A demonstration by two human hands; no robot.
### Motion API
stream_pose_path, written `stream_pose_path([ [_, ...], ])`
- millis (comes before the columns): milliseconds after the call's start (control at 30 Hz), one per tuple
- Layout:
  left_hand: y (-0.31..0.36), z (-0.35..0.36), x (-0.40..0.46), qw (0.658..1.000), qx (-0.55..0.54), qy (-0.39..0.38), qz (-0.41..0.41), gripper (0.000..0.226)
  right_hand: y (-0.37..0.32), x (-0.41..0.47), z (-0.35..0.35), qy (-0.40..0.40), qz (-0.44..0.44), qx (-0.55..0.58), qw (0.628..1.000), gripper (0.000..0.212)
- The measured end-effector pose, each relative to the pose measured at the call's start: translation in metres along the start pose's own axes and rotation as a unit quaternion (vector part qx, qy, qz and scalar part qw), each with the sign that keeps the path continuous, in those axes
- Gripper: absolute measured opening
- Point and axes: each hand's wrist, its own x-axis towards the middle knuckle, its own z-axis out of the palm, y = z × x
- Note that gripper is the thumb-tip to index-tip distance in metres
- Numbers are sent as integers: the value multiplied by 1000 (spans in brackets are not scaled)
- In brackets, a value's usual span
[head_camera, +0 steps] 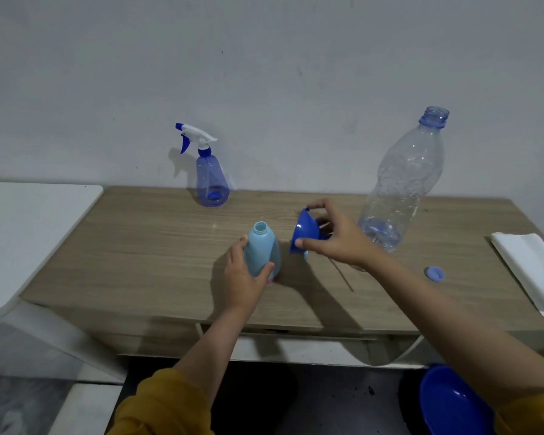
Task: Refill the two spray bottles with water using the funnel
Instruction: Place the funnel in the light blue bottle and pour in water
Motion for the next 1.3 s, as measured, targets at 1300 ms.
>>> stream_pose_path([
  [1300,7,-8,1,998,-30,-45,-31,69,-9,14,68,68,-43,151,985,96],
])
